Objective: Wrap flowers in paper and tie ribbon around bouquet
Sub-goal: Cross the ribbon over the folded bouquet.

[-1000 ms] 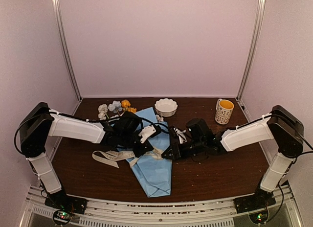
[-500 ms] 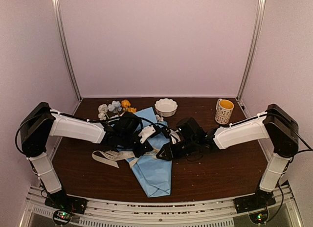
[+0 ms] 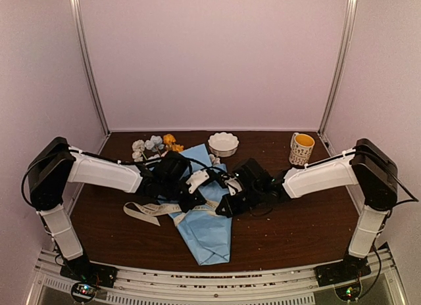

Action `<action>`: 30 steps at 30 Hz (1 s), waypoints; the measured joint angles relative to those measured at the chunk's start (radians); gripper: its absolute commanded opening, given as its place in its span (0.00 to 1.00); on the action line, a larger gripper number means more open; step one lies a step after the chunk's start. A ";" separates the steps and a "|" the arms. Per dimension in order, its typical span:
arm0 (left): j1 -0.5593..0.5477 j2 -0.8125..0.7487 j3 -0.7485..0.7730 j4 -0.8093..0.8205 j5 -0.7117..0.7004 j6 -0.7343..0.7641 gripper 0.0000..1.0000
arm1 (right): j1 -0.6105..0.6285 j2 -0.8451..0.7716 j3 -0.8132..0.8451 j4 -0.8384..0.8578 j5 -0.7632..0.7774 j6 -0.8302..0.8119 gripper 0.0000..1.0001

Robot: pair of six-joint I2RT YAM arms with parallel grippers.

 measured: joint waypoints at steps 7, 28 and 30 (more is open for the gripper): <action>-0.024 0.009 0.006 0.026 0.037 0.008 0.00 | -0.015 -0.099 -0.035 -0.074 -0.068 -0.079 0.01; 0.017 0.039 0.005 -0.013 -0.019 0.026 0.00 | -0.222 -0.275 -0.266 -0.263 -0.095 -0.143 0.14; 0.016 0.039 0.002 -0.009 -0.017 0.025 0.00 | -0.204 -0.296 -0.261 -0.260 -0.097 -0.163 0.17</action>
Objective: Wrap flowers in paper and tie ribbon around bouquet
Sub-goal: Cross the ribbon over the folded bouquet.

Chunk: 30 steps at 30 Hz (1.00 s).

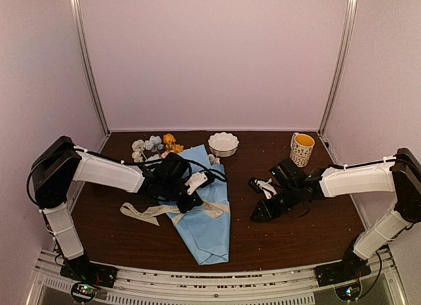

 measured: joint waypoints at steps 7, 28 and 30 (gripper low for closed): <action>0.006 0.017 -0.007 0.007 0.056 -0.011 0.00 | 0.224 -0.081 0.023 0.241 0.042 -0.223 0.26; 0.042 0.058 0.042 -0.064 0.163 -0.002 0.00 | 0.451 0.288 0.251 0.438 0.534 -0.980 0.32; 0.046 0.058 0.042 -0.068 0.170 0.002 0.00 | 0.451 0.320 0.296 0.409 0.550 -1.004 0.29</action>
